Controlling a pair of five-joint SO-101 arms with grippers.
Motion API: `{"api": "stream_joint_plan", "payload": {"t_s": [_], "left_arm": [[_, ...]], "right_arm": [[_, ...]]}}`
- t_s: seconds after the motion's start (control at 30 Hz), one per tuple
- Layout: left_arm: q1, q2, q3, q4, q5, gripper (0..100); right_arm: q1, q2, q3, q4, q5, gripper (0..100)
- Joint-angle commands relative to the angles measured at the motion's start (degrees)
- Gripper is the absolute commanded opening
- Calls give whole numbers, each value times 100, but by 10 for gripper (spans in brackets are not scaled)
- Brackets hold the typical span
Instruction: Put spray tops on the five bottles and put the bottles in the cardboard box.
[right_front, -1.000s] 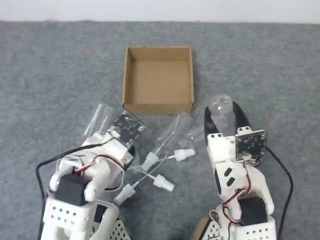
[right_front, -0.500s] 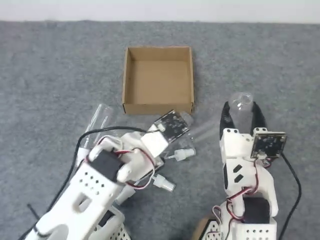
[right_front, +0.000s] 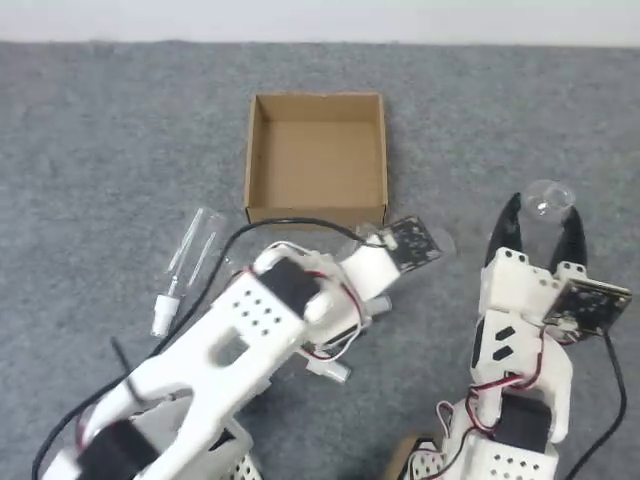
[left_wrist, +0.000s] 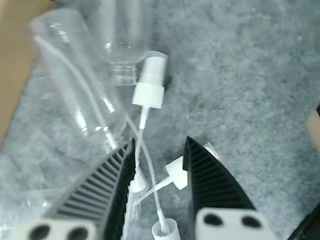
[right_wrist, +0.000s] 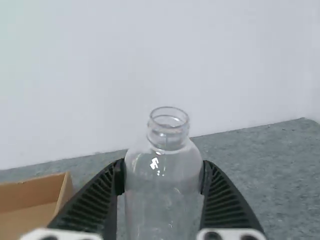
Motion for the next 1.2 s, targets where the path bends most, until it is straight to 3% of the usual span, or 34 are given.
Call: {"api": "stream_joint_plan", "payload": {"t_s": [0.0,0.4,1.17], "left_arm": [[176,624,-673,-149,53,141],[185,2251,-1684,-149,44,141],[141,3736,-2651,-97,-97,144]], "right_arm": [[233,-119,-141,-259,-167,74],[418,-119,-141,-259,-176,74],[382,-119,-141,-259,-176,74]]}}
